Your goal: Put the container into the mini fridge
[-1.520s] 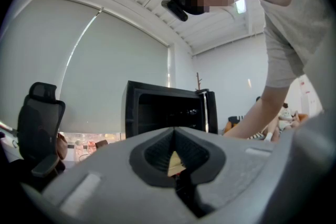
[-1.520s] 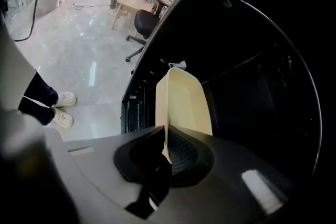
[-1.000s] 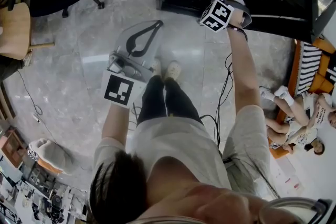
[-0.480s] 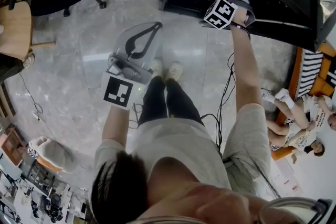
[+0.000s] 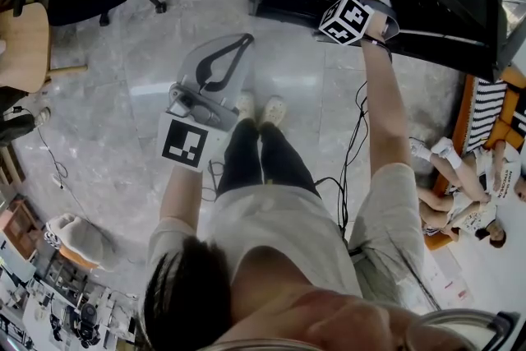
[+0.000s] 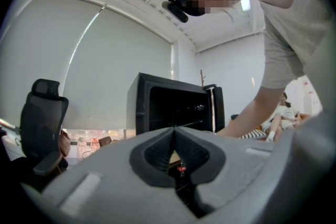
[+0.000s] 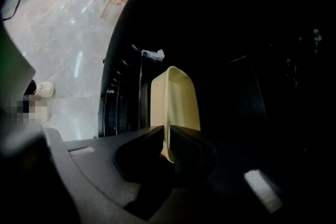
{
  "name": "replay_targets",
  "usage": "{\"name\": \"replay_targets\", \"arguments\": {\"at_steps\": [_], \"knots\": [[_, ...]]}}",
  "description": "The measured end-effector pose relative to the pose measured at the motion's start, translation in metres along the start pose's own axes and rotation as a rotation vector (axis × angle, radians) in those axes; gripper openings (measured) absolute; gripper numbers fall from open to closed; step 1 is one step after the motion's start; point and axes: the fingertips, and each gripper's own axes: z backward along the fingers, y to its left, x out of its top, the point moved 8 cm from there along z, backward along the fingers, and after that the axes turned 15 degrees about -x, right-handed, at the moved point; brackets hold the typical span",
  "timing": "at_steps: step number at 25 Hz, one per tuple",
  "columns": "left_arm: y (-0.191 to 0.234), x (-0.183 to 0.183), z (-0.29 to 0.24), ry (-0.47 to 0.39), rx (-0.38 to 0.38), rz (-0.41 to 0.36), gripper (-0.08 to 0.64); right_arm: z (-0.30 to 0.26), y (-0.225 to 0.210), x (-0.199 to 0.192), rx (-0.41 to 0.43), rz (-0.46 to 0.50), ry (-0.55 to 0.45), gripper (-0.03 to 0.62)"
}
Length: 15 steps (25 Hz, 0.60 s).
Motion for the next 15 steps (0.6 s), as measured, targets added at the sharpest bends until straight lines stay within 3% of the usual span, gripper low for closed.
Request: {"name": "replay_targets", "arguments": {"at_steps": [5,8,15], "knots": [[-0.002,0.003,-0.002,-0.002,-0.008,-0.009,0.000,0.012,-0.007,-0.001,-0.010,-0.171,-0.025,0.038],[-0.003,0.007,-0.005,-0.004,-0.011,-0.013,0.001,0.023,-0.015,-0.003,-0.012,-0.284,-0.048,-0.012],[-0.009,0.012,-0.006,-0.007,-0.026,-0.026,0.001,0.058,-0.019,-0.006,0.021,-0.607,-0.111,-0.005]]}}
